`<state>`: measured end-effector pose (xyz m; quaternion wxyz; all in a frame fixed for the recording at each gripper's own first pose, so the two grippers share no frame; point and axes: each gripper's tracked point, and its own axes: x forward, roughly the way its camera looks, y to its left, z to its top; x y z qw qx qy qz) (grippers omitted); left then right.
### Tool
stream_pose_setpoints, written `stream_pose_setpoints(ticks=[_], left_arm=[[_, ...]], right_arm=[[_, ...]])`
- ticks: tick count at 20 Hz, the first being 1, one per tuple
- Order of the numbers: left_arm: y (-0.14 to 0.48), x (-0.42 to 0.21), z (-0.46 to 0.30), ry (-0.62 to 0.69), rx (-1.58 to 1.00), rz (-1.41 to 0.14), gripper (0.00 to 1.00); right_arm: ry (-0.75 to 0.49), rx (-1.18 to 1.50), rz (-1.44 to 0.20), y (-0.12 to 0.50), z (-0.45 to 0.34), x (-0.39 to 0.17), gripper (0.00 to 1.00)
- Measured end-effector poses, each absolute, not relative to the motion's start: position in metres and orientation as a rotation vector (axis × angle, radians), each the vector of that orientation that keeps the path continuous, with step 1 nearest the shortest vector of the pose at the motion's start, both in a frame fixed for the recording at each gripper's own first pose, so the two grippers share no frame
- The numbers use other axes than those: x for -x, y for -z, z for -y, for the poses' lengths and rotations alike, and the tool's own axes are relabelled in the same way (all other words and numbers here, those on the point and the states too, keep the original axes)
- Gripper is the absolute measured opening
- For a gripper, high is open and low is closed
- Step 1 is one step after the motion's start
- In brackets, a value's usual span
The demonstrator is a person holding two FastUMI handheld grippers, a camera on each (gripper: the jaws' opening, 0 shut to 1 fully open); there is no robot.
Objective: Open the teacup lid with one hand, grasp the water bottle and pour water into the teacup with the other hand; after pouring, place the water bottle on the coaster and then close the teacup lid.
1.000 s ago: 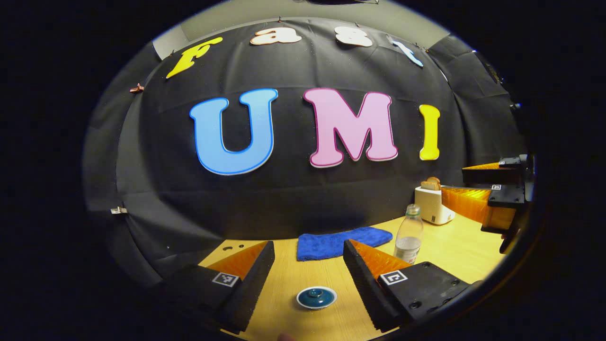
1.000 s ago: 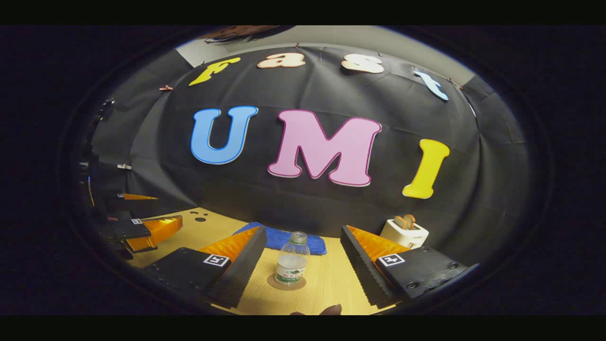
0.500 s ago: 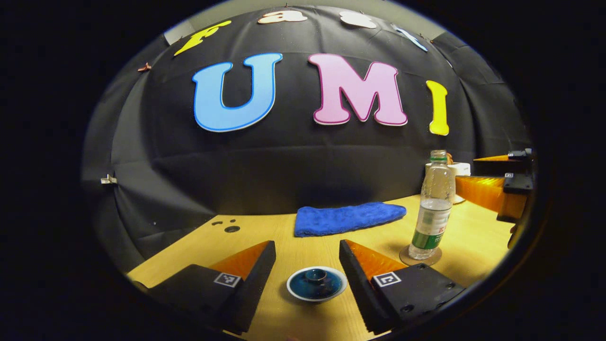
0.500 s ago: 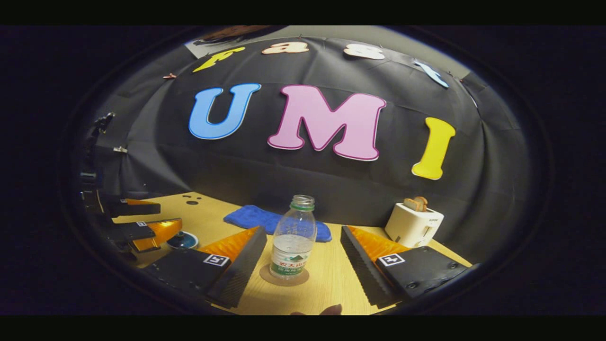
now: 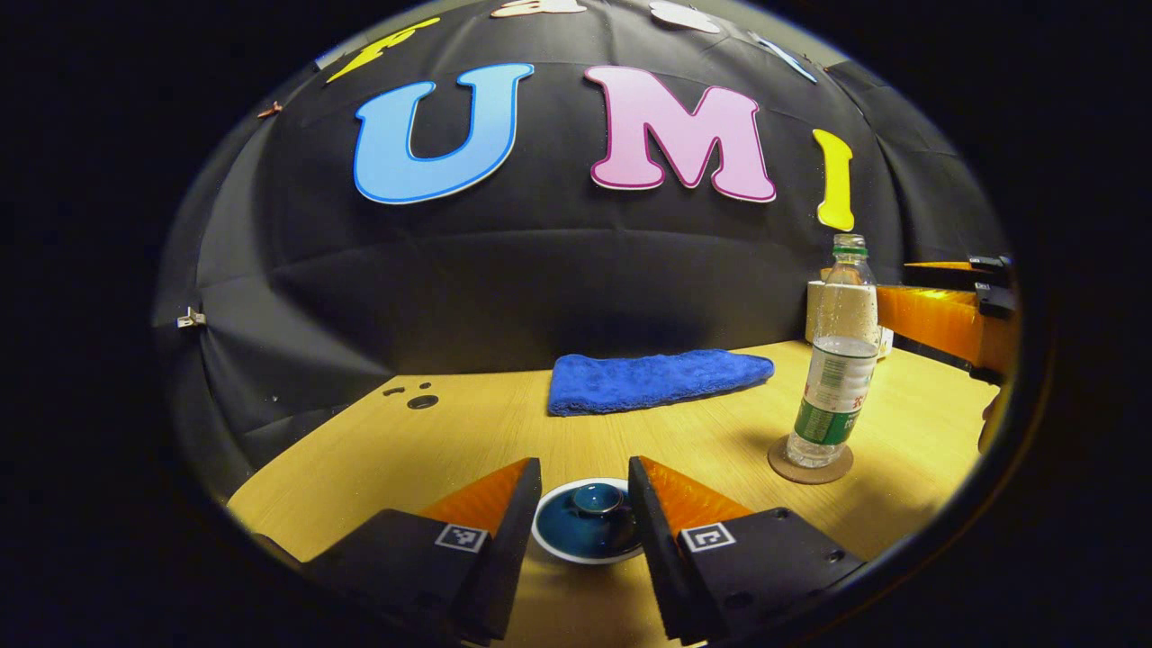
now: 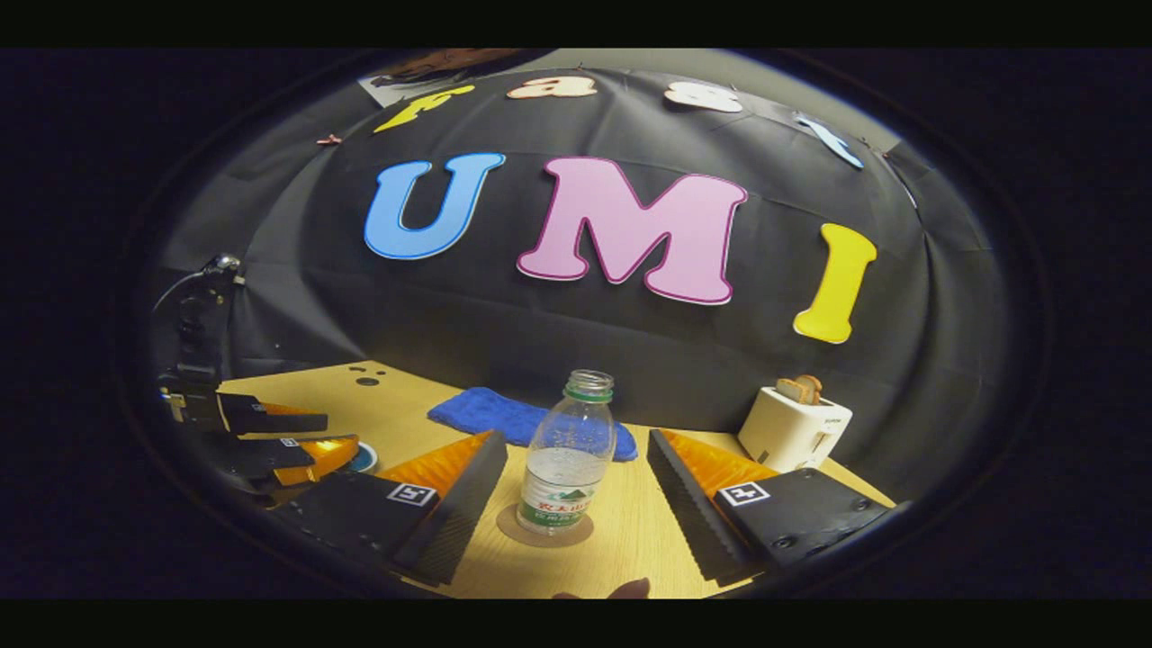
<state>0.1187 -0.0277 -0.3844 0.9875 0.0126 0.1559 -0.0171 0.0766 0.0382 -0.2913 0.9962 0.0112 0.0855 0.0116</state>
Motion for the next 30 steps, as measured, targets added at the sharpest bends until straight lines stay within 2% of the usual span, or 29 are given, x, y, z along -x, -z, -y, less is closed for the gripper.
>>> stream_pose_setpoints(ticks=[5,12,13,14,15,17,19,20,21,22,23,25,26,27,28,30], left_arm=[[0.39,-0.121,0.029,0.037,-0.023,-0.329,0.42],[0.389,-0.119,0.032,0.048,-0.025,-0.324,0.33],[0.385,-0.119,0.029,0.041,-0.022,-0.313,0.28],[0.377,-0.119,0.029,0.038,-0.025,-0.296,0.31],[0.368,-0.12,0.029,0.036,-0.032,-0.276,0.27],[0.353,-0.121,0.029,0.04,-0.039,-0.256,0.27],[0.342,-0.119,0.026,0.04,-0.036,-0.244,0.31],[0.336,-0.118,0.023,0.037,-0.031,-0.239,0.27],[0.332,-0.116,0.02,0.031,-0.027,-0.237,0.31],[0.329,-0.113,0.016,0.024,-0.024,-0.237,0.27],[0.327,-0.111,0.011,0.018,-0.02,-0.237,0.31],[0.325,-0.104,0.002,0.005,-0.012,-0.242,0.31],[0.326,-0.101,-0.002,-0.004,-0.011,-0.246,0.27],[0.324,-0.098,-0.006,-0.012,-0.01,-0.247,0.31],[0.324,-0.097,-0.011,-0.02,-0.008,-0.247,0.27],[0.325,-0.094,-0.016,-0.032,-0.011,-0.251,0.27]], right_arm=[[-0.021,-0.023,-0.175,0.294,-0.037,-0.076,0.98],[-0.03,-0.029,-0.178,0.296,-0.036,-0.078,0.98],[-0.033,-0.032,-0.178,0.298,-0.036,-0.079,0.98],[-0.036,-0.035,-0.181,0.3,-0.036,-0.079,0.98],[-0.038,-0.04,-0.185,0.302,-0.037,-0.08,0.98],[-0.046,-0.057,-0.2,0.308,-0.039,-0.083,0.98],[-0.056,-0.077,-0.212,0.316,-0.043,-0.086,0.98],[-0.058,-0.082,-0.215,0.319,-0.045,-0.088,0.98],[-0.063,-0.085,-0.218,0.322,-0.046,-0.09,0.98],[-0.067,-0.086,-0.22,0.326,-0.048,-0.091,0.98],[-0.07,-0.087,-0.224,0.331,-0.05,-0.094,0.98],[-0.075,-0.094,-0.23,0.339,-0.053,-0.1,0.98],[-0.075,-0.095,-0.229,0.342,-0.053,-0.102,0.98],[-0.073,-0.093,-0.226,0.345,-0.053,-0.106,0.98],[-0.069,-0.092,-0.228,0.349,-0.052,-0.109,0.98],[-0.068,-0.105,-0.232,0.355,-0.053,-0.114,0.98]])
